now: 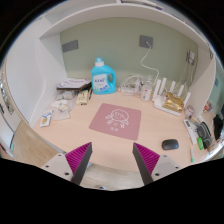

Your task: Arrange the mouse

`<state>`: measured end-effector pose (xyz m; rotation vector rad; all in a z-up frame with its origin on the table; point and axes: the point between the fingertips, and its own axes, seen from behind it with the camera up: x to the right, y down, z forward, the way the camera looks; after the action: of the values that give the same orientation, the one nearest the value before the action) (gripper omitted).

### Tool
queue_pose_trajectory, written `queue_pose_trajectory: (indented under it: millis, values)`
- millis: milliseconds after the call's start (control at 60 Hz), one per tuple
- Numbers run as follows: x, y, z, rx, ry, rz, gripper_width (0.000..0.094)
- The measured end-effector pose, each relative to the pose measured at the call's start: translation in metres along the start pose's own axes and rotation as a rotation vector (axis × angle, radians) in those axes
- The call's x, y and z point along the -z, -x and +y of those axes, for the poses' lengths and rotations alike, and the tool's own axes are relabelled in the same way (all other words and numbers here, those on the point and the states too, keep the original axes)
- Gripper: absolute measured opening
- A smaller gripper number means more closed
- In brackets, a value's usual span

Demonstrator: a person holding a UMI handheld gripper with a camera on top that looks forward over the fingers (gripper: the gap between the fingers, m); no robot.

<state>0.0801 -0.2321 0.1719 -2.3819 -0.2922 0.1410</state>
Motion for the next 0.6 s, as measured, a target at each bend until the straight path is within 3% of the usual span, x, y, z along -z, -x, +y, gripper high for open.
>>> queue_pose_trajectory:
  millis: [200,383,600]
  values:
    - [-0.008,-0.054,0.045,-0.041,0.029,0.035,0.0841]
    - [-0.024,-0.156,0.123,-0.06,0.056,0.089,0.0838]
    - [-0.062,-0.265,0.148,0.018,-0.021,0.195,0.0837]
